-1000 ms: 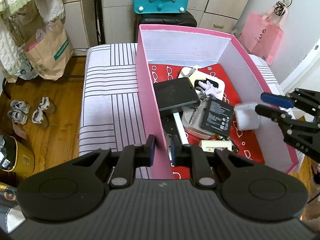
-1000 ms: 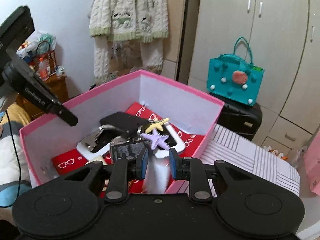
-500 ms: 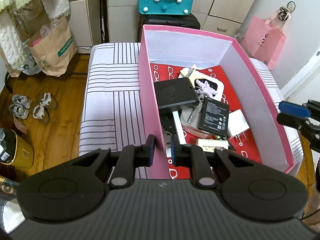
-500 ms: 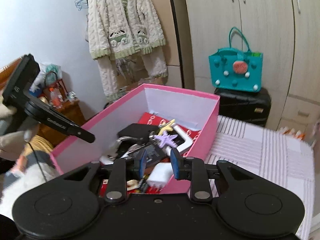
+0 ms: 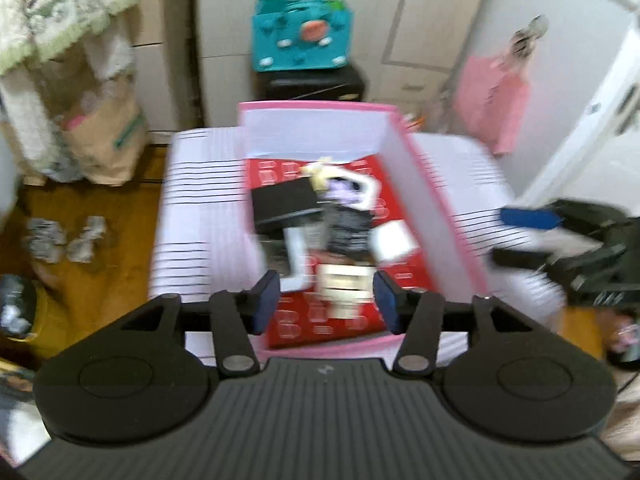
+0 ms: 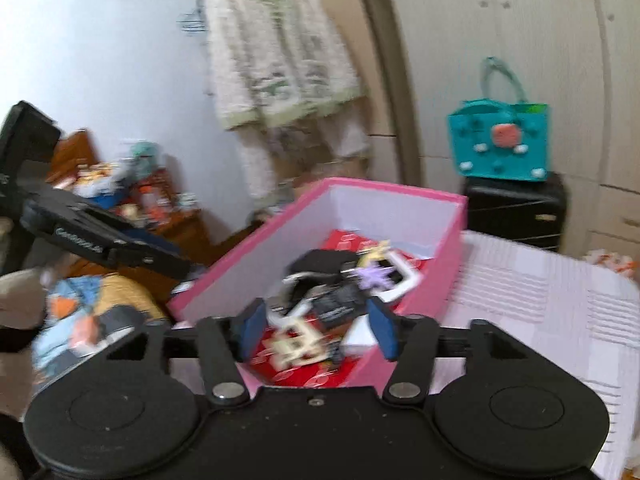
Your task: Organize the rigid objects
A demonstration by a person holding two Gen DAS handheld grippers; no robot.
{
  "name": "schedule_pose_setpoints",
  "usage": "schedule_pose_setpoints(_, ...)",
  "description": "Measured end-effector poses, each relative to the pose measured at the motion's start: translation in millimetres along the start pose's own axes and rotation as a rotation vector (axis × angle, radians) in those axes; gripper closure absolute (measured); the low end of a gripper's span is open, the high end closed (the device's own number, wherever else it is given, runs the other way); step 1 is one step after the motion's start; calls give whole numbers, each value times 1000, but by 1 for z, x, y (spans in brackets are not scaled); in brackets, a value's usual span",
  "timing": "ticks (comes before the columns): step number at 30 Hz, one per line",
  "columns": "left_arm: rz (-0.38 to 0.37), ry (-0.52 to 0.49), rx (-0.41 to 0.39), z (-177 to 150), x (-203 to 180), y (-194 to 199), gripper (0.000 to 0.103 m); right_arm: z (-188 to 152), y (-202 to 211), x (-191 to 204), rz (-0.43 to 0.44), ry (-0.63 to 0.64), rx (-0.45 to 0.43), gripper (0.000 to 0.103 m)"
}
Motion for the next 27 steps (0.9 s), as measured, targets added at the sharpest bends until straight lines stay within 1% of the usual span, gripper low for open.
schedule_pose_setpoints(1,-9,11,-16,-3,-6,3,42,0,3,2,9,-2,-3,31)
schedule_pose_setpoints(2,-10,17,-28,-6,-12,4,35,-1,6,5,0,2,-5,28)
schedule_pose_setpoints(3,-15,20,-35,-9,-17,5,32,-2,10,6,-24,11,-4,27)
schedule_pose_setpoints(4,-21,26,-41,-12,-21,5,26,-2,13,6,-54,18,-1,18)
schedule_pose_setpoints(5,-20,32,-42,-14,-25,5,18,-2,16,4,-81,23,-1,5)
schedule_pose_setpoints(6,-10,35,-43,-18,-28,4,13,-2,20,1,-121,23,-6,1)
schedule_pose_setpoints(7,7,31,-45,-21,-30,3,8,-2,25,-2,-163,17,-15,0)
schedule_pose_setpoints(8,26,21,-46,-23,-32,0,7,-2,31,-6,-217,4,-31,0)
schedule_pose_setpoints(9,52,8,-44,-25,-34,-3,7,-3,36,-8,-254,-9,-44,0)
schedule_pose_setpoints(10,73,1,-39,-27,-35,-6,7,-4,41,-9,-270,-16,-55,0)
schedule_pose_setpoints(12,89,-9,-28,-32,-37,-15,7,-7,51,-12,-242,-49,-58,0)
schedule_pose_setpoints(14,81,-5,-53,-35,-39,-21,7,-12,55,-18,-185,-127,-37,0)
schedule_pose_setpoints(15,100,17,-67,-36,-37,-24,7,-15,57,-21,-154,-174,-32,0)
schedule_pose_setpoints(17,135,30,-87,-36,-37,-25,7,-18,59,-24,-144,-216,-27,0)
schedule_pose_setpoints(18,166,28,-103,-35,-38,-24,7,-18,61,-24,-165,-216,-25,0)
schedule_pose_setpoints(20,249,6,-141,-34,-40,-18,7,-20,66,-21,-211,-191,-30,0)
schedule_pose_setpoints(21,274,-4,-158,-33,-41,-15,6,-20,68,-20,-232,-183,-31,0)
schedule_pose_setpoints(22,291,-6,-170,-32,-42,-11,3,-21,69,-19,-242,-186,-25,0)
schedule_pose_setpoints(24,319,-9,-181,-32,-45,-5,2,-22,70,-17,-260,-208,-19,0)
schedule_pose_setpoints(27,359,-28,-182,-36,-51,-1,0,-26,70,-16,-305,-196,-2,0)
Point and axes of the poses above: each gripper's, at about its wrist camera, not at the fingertips, and y roughly against the way its jaws point, x to its left, z to its top, the point moved 6 cm from there along -y, roughly the way its jaws point, and after that the axes turned 8 degrees about -x, right-handed, at the moved point
